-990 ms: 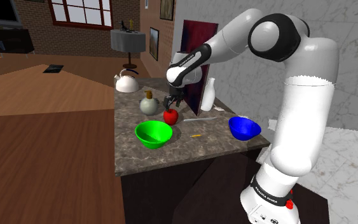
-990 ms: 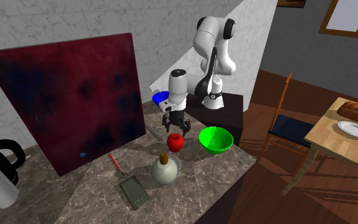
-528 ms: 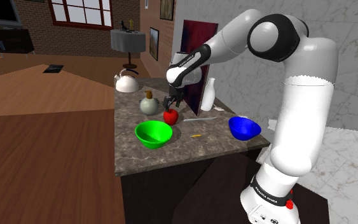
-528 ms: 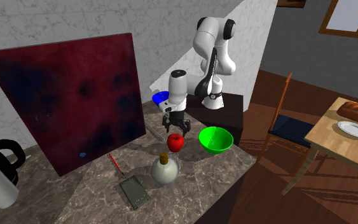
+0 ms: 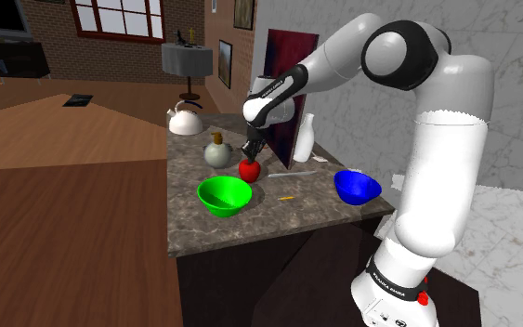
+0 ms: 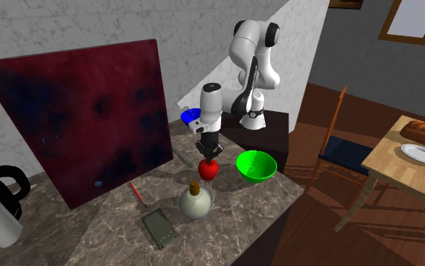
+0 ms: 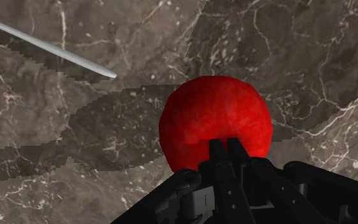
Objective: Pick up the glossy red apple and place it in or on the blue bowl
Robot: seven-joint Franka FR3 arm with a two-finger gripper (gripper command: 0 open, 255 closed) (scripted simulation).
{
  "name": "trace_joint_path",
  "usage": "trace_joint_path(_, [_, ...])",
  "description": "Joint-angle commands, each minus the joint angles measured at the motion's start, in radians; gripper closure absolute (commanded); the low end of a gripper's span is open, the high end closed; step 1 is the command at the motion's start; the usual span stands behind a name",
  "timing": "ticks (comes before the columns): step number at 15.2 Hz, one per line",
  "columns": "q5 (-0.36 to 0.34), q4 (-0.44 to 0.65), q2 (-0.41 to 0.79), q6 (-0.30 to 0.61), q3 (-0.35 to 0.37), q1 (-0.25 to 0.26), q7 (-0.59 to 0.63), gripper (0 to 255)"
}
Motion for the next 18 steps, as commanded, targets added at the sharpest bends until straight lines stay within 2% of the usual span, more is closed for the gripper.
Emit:
trace_joint_path(1, [0.0, 0.0, 0.0, 0.0, 0.0, 0.0, 0.0, 255])
trace_joint_path(18, [-0.024, 0.074, -0.117, -0.19, -0.008, 0.006, 0.017, 255])
